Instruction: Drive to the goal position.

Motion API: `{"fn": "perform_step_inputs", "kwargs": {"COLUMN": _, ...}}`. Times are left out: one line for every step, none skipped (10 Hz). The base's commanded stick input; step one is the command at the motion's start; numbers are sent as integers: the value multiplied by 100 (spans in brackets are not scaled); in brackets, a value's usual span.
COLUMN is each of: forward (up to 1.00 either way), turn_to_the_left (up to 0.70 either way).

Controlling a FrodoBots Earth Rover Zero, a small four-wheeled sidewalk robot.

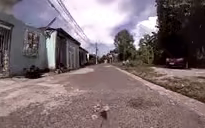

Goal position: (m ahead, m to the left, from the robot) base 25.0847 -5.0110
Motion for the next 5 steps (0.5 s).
{"fn": "perform_step_inputs", "kwargs": {"forward": 70, "turn_to_the_left": 0}}
{"fn": "perform_step_inputs", "kwargs": {"forward": 70, "turn_to_the_left": 0}}
{"fn": "perform_step_inputs", "kwargs": {"forward": 70, "turn_to_the_left": 0}}
{"fn": "perform_step_inputs", "kwargs": {"forward": 70, "turn_to_the_left": 0}}
{"fn": "perform_step_inputs", "kwargs": {"forward": 70, "turn_to_the_left": 0}}
